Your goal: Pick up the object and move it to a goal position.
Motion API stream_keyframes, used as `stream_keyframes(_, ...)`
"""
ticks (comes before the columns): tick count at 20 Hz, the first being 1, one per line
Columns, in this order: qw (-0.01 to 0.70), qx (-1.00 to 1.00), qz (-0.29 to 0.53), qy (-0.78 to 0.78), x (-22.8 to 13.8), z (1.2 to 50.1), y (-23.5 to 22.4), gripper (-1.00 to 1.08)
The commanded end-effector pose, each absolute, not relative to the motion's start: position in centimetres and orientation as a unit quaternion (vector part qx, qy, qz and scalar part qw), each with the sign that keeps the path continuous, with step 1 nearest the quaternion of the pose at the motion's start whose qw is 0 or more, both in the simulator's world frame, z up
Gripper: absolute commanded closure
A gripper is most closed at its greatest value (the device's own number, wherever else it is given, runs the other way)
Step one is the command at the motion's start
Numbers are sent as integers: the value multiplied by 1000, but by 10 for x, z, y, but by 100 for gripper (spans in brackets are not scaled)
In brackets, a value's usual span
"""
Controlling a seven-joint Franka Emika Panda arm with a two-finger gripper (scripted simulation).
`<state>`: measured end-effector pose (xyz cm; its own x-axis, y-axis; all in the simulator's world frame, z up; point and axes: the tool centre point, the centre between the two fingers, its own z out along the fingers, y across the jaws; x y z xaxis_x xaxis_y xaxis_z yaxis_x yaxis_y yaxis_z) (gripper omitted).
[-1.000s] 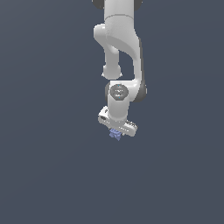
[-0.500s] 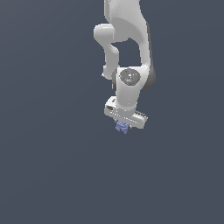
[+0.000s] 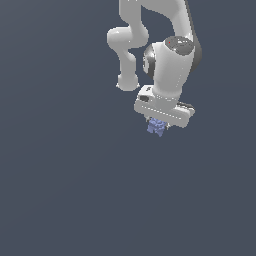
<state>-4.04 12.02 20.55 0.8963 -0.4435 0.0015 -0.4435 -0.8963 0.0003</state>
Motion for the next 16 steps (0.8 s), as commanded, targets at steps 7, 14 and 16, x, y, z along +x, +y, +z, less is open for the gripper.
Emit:
stream_keyframes(7, 1, 974, 1, -228, -57, 287, 170, 108)
stream_keyframes(14, 1, 974, 0, -228, -63, 327, 195, 108)
stream_keyframes(16, 0, 974, 0, -228, -63, 334, 199, 108)
